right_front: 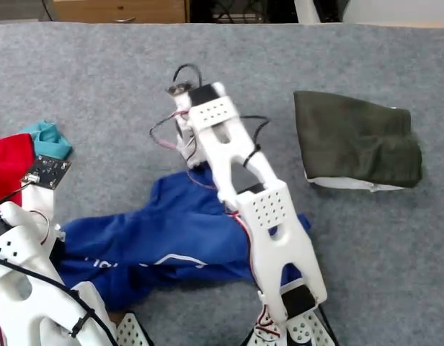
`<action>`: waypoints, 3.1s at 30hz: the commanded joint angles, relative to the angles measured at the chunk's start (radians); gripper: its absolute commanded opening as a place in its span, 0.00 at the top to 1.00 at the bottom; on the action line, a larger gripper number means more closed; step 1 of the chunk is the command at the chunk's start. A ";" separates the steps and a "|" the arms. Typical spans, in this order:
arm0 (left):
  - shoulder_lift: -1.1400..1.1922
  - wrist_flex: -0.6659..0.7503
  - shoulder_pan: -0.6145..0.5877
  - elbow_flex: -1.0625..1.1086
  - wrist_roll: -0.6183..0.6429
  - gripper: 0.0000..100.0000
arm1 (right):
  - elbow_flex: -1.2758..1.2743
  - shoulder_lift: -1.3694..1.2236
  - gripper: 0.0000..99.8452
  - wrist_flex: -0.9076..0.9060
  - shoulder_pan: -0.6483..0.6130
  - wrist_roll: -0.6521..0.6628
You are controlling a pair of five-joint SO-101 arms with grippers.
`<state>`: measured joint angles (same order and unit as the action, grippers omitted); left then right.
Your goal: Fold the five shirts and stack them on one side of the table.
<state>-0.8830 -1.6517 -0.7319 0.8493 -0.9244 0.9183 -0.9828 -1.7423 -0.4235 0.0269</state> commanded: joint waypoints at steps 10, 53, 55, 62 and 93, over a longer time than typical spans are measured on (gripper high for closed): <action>-0.003 0.124 0.170 -0.022 0.470 0.75 | 0.328 0.147 0.99 0.055 0.247 -0.028; 1.768 -0.110 0.633 -1.699 1.194 0.95 | 0.380 -0.059 0.99 -0.018 0.508 0.560; 1.743 -0.110 0.639 -1.689 1.188 0.97 | 0.381 -0.059 0.99 -0.018 0.508 0.557; 1.519 -0.110 0.677 -1.581 1.111 0.97 | 0.383 -0.054 0.99 -0.018 0.506 0.557; 1.370 0.129 0.604 -1.583 1.145 0.97 | 0.466 -0.054 0.99 -0.020 0.417 0.555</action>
<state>0.5148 -1.4891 -0.0951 -0.4872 0.2125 1.3341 -1.0472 -1.7545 0.0031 0.5808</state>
